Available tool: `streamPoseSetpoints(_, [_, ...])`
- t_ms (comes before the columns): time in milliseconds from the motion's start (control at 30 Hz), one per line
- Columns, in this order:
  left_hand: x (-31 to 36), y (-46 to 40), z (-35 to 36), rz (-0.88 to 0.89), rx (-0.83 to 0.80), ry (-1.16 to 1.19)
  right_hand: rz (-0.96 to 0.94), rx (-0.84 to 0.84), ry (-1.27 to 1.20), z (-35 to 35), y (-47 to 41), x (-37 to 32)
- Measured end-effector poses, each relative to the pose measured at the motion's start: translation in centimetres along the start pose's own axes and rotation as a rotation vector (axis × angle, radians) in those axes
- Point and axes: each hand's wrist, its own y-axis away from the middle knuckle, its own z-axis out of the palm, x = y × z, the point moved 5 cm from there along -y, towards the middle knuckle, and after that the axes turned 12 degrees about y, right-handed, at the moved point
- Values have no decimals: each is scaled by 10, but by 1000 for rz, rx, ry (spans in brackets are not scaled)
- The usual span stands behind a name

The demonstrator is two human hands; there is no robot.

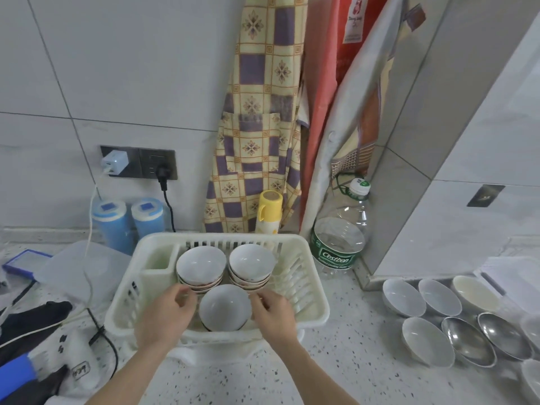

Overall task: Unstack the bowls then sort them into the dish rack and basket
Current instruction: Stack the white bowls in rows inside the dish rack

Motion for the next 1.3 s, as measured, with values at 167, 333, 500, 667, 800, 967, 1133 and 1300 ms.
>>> streamPoseSetpoints(167, [6,13,-8,35,189,318,111,-77,-584,-33,7,11])
streamPoseSetpoints(333, [47,84,12,-5,393,803,285,43,-839,-81,37,84])
streamPoseSetpoints(500, [87,150,115,-84,214,892,487,236,-840,-132,68,178])
streamPoseSetpoints(667, [134,178,228,-122,-295,664,535,400,-810,-187,68,237])
streamPoseSetpoints(800, [166,194,311,-311,-651,452,599,421,-837,-218,73,279])
streamPoseSetpoints(967, [185,217,382,-570,-849,378,703,419,-830,-238,85,320])
streamPoseSetpoints(1133, [187,223,417,-660,-861,506,764,390,-786,-249,93,345])
streamPoseSetpoints(1300, [187,219,431,-619,-759,591,799,402,-771,-256,99,364])
